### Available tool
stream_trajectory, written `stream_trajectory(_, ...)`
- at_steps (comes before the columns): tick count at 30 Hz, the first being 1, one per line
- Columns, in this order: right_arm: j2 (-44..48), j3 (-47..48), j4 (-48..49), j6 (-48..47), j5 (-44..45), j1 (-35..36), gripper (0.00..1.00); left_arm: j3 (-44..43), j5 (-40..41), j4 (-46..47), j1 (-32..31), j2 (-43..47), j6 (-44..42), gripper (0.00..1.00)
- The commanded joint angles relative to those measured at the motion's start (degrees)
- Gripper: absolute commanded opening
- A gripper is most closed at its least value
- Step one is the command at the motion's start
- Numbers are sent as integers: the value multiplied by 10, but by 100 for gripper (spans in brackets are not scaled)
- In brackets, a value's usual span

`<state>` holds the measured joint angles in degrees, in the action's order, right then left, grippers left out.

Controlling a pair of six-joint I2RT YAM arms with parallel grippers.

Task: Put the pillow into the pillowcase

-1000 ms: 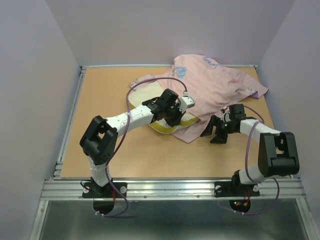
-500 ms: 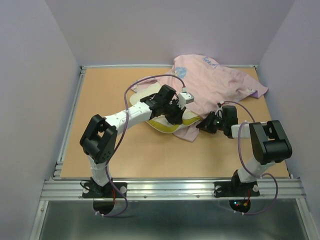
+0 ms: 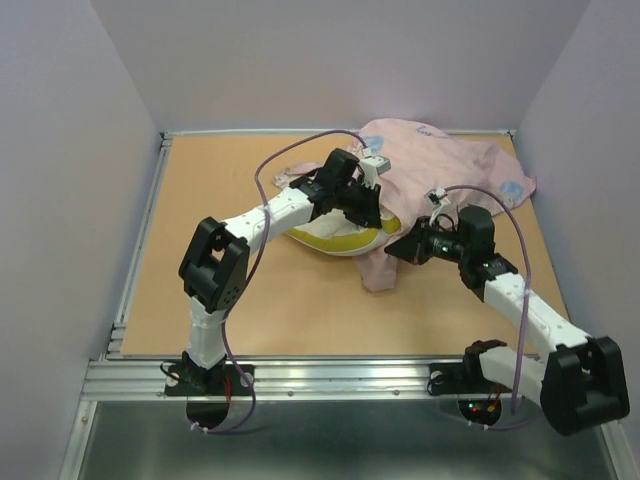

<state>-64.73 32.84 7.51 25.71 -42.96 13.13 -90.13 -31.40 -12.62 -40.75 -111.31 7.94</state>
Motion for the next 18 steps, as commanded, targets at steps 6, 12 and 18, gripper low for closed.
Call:
stream_trajectory(6, 140, 10, -156, 2, -233, 44, 0, -13, 193, 175, 6, -27, 124, 0)
stream_trajectory(12, 129, 48, -223, -32, -205, 43, 8, 116, 162, 186, 2, -15, 129, 0)
stream_trajectory(18, 45, 206, -343, -142, -97, 43, 70, 217, 64, 145, -24, 52, 22, 50)
